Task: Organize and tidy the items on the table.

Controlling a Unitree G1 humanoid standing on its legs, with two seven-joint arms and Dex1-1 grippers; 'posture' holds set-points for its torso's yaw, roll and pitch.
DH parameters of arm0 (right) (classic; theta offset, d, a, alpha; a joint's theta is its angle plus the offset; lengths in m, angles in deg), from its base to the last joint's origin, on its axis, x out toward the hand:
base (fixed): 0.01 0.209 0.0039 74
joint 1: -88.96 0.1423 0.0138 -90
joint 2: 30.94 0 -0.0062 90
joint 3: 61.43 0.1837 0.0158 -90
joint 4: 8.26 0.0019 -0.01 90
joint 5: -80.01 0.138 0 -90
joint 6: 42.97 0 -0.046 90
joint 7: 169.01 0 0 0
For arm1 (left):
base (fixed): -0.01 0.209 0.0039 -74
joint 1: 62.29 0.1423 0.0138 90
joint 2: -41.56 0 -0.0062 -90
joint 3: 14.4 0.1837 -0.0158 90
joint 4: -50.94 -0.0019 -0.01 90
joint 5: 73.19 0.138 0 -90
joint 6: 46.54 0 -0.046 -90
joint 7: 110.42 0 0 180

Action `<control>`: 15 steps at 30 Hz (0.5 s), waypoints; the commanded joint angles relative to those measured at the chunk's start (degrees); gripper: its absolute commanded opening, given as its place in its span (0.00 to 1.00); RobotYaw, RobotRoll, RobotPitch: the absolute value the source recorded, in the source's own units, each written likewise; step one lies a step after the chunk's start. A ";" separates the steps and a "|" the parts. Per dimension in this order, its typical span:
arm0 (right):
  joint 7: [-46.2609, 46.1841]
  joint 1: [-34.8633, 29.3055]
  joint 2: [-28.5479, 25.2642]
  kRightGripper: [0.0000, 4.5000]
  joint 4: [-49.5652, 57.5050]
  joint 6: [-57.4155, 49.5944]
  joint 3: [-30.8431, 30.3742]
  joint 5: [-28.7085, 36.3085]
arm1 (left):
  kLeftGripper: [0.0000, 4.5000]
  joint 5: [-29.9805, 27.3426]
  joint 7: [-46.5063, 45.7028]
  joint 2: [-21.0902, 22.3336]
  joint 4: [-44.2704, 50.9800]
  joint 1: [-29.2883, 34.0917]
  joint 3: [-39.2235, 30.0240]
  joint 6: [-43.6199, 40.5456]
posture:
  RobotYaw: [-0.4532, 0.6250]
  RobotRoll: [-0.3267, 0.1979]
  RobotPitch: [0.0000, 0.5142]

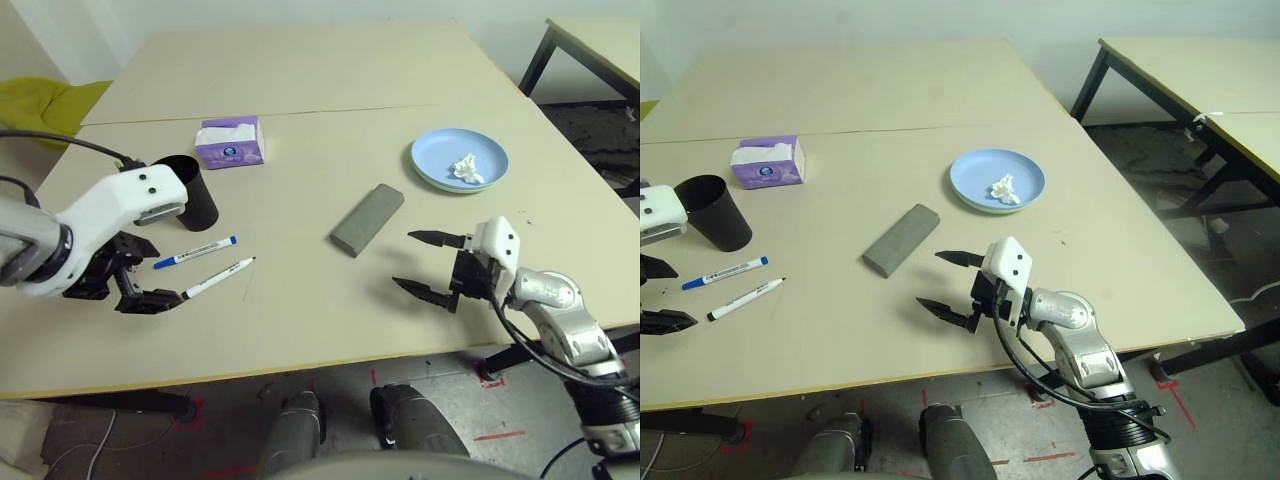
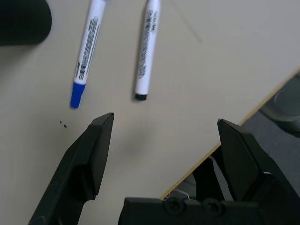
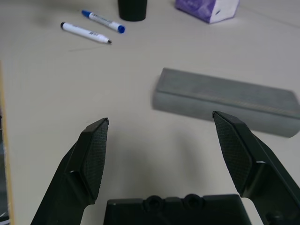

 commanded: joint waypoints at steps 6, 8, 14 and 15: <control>-1.01 -1.59 -0.52 1.00 2.83 -0.70 -0.50 -1.12 | 1.00 7.71 -0.09 -6.78 -5.37 -11.31 14.35 1.13 | 0.22 0.62 0.28; -1.19 -1.48 -0.83 1.00 3.28 -1.14 -0.24 -0.94 | 1.00 8.96 -0.04 -8.65 -6.06 -12.86 16.62 0.83 | 0.22 0.62 0.28; -1.33 -1.08 -2.01 1.00 3.91 -2.02 0.49 -0.59 | 1.00 12.40 -0.07 -12.69 -8.21 -15.15 21.09 1.88 | 0.22 0.62 0.28; -1.41 -1.10 -2.08 1.00 4.11 -2.16 0.47 -0.56 | 1.00 13.12 -0.28 -13.48 -8.74 -15.45 21.68 2.30 | 0.21 0.62 0.28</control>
